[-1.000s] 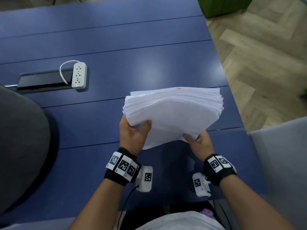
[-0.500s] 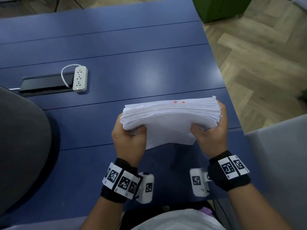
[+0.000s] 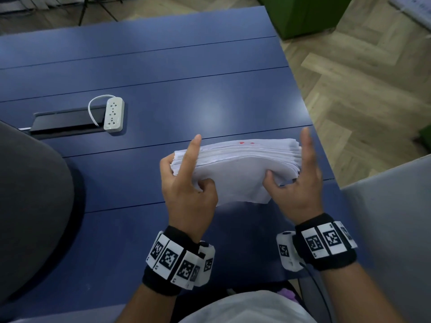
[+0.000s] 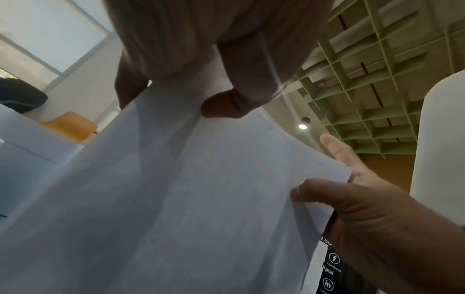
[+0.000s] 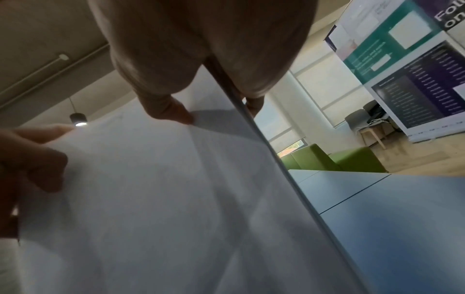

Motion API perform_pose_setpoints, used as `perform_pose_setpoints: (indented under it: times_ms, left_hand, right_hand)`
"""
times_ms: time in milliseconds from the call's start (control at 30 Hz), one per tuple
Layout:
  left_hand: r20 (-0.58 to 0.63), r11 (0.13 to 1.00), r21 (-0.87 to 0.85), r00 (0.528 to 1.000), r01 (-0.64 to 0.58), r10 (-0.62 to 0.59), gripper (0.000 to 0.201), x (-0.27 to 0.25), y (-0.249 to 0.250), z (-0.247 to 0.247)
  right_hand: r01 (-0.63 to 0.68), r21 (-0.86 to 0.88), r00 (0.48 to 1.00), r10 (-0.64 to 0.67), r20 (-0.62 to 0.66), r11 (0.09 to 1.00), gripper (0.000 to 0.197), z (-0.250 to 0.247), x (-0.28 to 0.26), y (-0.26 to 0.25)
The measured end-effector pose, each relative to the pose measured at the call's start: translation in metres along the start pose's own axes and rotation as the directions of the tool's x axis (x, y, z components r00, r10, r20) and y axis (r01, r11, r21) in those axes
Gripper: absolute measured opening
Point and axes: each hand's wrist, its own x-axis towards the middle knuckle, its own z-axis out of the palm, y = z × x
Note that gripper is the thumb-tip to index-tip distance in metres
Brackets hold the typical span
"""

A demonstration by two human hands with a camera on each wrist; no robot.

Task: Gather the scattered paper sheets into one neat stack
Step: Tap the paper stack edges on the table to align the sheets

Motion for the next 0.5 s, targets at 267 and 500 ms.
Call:
perform_pose_setpoints:
  times_ms: [267, 500]
  left_hand:
    - [0.016, 0.999, 0.029, 1.000, -0.024, 0.024, 0.081, 0.005, -0.003, -0.001]
    - [0.024, 0.997, 0.054, 0.998, -0.060, 0.059, 0.084, 0.010, -0.010, -0.001]
  right_hand:
    - [0.078, -0.097, 0.997, -0.076, 0.023, 0.992, 0.067, -0.003, 0.006, -0.003]
    - [0.144, -0.100, 0.990, -0.143, 0.014, 0.985, 0.058, -0.008, 0.012, -0.005]
